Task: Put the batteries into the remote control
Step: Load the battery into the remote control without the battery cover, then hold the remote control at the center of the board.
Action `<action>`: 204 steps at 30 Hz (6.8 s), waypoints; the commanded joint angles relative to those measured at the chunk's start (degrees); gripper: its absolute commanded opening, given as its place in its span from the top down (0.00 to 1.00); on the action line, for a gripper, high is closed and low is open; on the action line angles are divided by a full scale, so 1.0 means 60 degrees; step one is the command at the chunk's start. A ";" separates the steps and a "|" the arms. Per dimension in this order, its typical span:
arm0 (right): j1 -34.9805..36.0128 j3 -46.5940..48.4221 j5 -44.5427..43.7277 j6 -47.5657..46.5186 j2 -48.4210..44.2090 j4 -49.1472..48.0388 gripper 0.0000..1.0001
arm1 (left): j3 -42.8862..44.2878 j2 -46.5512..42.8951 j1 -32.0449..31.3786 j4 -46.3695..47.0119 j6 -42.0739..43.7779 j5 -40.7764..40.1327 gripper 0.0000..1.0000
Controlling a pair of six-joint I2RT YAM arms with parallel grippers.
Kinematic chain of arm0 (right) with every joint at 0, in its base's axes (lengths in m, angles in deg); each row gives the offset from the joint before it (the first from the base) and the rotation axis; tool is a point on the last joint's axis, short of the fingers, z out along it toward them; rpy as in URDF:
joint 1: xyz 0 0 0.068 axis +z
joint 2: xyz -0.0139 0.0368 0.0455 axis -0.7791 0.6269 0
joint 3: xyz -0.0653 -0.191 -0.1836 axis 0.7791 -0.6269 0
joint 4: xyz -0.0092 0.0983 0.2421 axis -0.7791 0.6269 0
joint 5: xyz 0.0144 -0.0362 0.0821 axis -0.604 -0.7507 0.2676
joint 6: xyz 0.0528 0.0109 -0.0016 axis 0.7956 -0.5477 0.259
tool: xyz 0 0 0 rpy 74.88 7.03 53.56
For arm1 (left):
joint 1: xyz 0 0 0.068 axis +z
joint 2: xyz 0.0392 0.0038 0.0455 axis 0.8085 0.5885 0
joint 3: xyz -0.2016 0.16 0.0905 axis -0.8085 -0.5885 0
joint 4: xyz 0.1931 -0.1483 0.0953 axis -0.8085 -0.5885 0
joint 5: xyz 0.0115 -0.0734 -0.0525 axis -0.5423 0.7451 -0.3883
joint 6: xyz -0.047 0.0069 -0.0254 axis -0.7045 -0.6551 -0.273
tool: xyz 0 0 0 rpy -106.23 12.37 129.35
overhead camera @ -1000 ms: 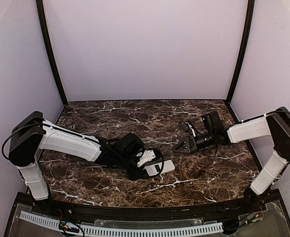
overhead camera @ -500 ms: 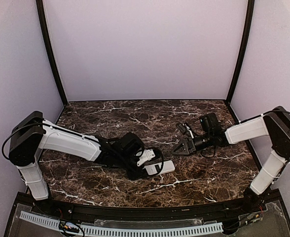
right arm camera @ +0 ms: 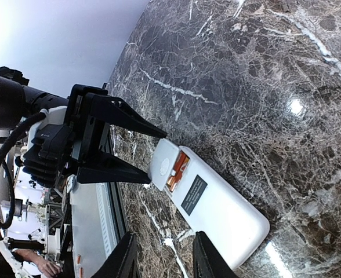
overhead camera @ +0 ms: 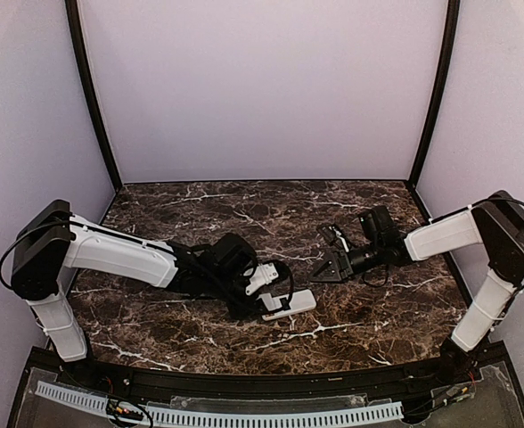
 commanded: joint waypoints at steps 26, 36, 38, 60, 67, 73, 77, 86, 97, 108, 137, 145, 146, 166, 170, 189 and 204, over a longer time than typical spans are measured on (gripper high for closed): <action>0.1138 0.0389 0.0492 0.0911 0.0672 -0.1254 0.75 | -0.0270 0.0294 0.0048 0.0004 0.0149 0.0251 0.60; 0.1768 0.0669 0.0638 0.1906 0.1434 -0.2393 0.77 | -0.0230 0.0451 0.0048 -0.0027 0.0291 0.0373 0.58; 0.1868 0.0675 0.0823 0.2364 0.1645 -0.2984 0.78 | -0.0222 0.0502 0.0048 -0.0010 0.0328 0.0411 0.58; 0.2825 0.1868 -0.0635 0.2483 0.2877 -0.1439 0.85 | -0.0249 0.0524 0.0048 -0.0019 0.0358 0.0453 0.56; 0.2829 0.1589 -0.0745 0.2569 0.2686 -0.1663 0.85 | -0.0283 0.0540 0.0041 0.0038 0.0382 0.0450 0.56; 0.2840 0.1761 -0.0983 0.2187 0.2714 -0.0987 0.87 | -0.0286 0.0536 0.0046 0.0021 0.0369 0.0436 0.55; 0.2842 0.1710 -0.1010 0.2212 0.2726 -0.0984 0.87 | -0.0310 0.0577 0.0046 0.0051 0.0373 0.0431 0.52; 0.2840 0.1764 -0.1069 0.2186 0.2803 -0.0893 0.87 | -0.0313 0.0611 0.0039 0.0018 0.0410 0.0452 0.41; 0.2855 0.1796 -0.1293 0.2046 0.2804 -0.0610 0.88 | -0.0306 0.0541 0.0047 0.0040 0.0389 0.0429 0.30; 0.2855 0.1805 -0.1301 0.2077 0.2701 -0.0683 0.87 | -0.1313 -0.0604 0.0045 0.0831 0.0522 0.0387 0.02; 0.1090 0.0840 -0.2823 0.0449 -0.0019 0.1221 0.59 | -0.2870 -0.2645 -0.0051 0.2924 -0.6247 -0.1742 0.25; 0.0649 0.0440 -0.3314 -0.0192 0.0097 0.2135 0.54 | -0.2692 -0.2290 -0.0084 0.2250 -0.6791 -0.1877 0.25; 0.0656 0.0416 -0.3302 -0.0207 0.0203 0.2129 0.54 | -0.2666 -0.2187 -0.0084 0.2237 -0.6878 -0.1829 0.25; 0.0796 -0.0320 -0.2570 0.0350 0.0486 0.1125 0.67 | -0.2137 -0.0931 -0.0103 0.2591 -0.7609 -0.1251 0.44; 0.0934 -0.0391 -0.2469 0.0498 0.0478 0.0978 0.68 | -0.2136 -0.0818 -0.0098 0.2756 -0.7790 -0.1235 0.46; 0.1622 -0.0927 -0.2401 0.1545 0.0373 0.0087 0.72 | -0.2231 -0.0871 -0.0098 0.2703 -0.8136 -0.1404 0.51; 0.1771 -0.0963 -0.2386 0.1687 0.0380 -0.0057 0.74 | -0.1645 -0.0733 -0.0032 0.2016 -0.7666 -0.1946 0.55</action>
